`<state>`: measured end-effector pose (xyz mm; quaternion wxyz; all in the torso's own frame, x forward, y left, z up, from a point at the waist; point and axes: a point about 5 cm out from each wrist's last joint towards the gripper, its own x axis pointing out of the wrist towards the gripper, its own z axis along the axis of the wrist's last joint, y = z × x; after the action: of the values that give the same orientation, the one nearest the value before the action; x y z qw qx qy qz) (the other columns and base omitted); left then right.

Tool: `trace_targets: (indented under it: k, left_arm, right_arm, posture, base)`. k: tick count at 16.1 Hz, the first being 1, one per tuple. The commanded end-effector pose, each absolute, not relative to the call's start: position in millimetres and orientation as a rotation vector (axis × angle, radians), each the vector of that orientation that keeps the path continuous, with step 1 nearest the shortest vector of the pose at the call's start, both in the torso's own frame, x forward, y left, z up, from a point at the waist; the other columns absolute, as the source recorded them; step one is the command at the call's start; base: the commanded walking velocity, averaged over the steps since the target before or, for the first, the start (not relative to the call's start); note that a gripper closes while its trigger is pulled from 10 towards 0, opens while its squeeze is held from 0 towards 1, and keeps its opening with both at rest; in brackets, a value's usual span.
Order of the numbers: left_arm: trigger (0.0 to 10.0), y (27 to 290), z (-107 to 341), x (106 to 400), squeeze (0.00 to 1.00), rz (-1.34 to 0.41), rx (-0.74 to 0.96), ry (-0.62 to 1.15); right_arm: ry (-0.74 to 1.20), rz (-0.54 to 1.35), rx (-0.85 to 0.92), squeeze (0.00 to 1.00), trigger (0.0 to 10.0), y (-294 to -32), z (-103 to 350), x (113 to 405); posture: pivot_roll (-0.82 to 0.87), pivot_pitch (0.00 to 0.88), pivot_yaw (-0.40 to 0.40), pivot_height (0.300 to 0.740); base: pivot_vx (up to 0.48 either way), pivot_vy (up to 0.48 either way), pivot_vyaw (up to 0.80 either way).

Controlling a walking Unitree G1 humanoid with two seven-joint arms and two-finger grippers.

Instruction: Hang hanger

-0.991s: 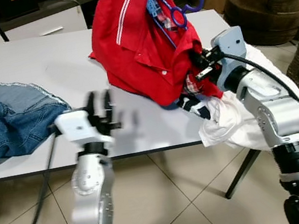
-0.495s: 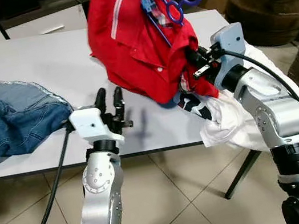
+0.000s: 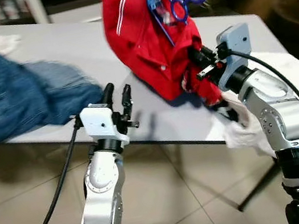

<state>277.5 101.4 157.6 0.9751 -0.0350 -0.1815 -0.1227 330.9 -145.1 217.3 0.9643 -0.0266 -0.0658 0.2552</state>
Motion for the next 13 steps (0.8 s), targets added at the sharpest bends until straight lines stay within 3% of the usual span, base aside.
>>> trace_targets:
  k: [1, 13]
  left_arm:
    - [10.0, 97.2, 162.6, 277.7, 0.00, -0.274, -0.054, -0.391]
    - [10.0, 91.9, 165.5, 275.9, 0.00, -0.317, 0.005, -0.433]
  right_arm:
    - [-0.182, 0.507, -0.050, 0.00, 10.0, -148.8, 228.7, 329.3]
    - [-0.187, 0.505, -0.044, 0.00, 10.0, -149.6, 229.8, 328.8]
  posture:
    - [0.07, 0.010, -0.026, 0.740]
    - [0.07, 0.010, -0.022, 0.740]
  base:
    - [0.000, 0.000, 0.80]
    - [0.000, 0.000, 0.80]
